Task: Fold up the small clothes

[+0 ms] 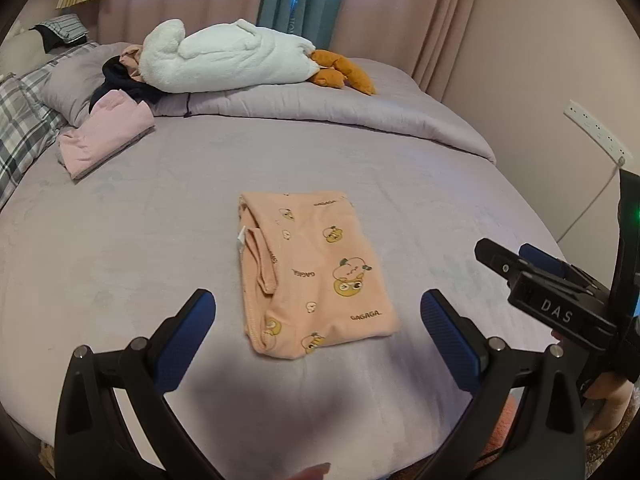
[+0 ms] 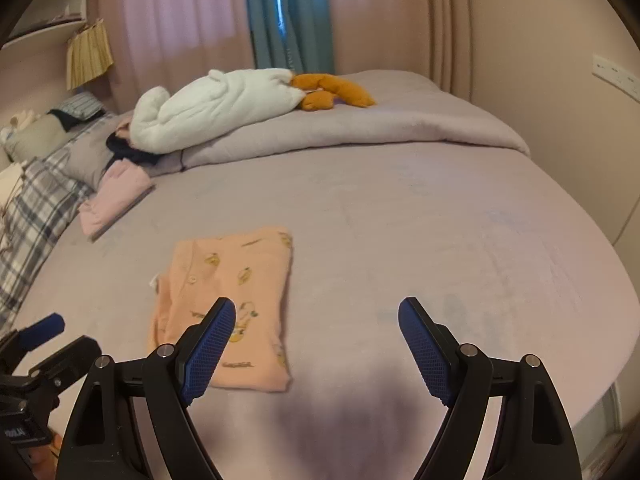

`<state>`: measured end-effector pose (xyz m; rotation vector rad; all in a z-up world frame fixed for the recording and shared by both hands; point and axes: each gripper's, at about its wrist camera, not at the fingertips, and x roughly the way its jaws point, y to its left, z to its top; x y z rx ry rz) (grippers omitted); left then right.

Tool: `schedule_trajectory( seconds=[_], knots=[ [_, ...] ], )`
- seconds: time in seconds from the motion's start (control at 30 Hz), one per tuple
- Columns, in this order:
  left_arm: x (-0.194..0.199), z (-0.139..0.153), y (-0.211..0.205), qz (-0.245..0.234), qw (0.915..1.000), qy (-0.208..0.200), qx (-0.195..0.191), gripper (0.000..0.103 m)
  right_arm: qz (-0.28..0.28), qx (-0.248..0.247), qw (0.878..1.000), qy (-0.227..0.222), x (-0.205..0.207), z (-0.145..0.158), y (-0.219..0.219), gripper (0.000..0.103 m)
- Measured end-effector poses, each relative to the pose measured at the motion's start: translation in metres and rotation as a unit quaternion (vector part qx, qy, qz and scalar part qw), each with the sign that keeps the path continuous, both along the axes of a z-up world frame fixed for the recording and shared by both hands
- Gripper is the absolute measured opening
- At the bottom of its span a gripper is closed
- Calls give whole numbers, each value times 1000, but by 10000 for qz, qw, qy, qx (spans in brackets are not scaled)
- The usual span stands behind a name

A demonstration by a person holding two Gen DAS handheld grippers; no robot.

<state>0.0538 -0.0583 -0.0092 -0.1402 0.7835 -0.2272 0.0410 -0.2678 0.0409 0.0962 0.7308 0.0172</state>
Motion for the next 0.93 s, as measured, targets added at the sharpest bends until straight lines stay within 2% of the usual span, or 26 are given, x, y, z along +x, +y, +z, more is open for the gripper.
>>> schedule_trajectory(
  seconds=[0.37, 0.93],
  knots=[
    [-3, 3, -3, -63, 10000, -24, -17, 103, -169, 37, 9998, -64, -10, 4, -9, 83],
    [-2, -1, 11, 251, 9997, 44, -14, 103, 490, 11, 9988, 66, -5, -2, 28, 84]
  ],
)
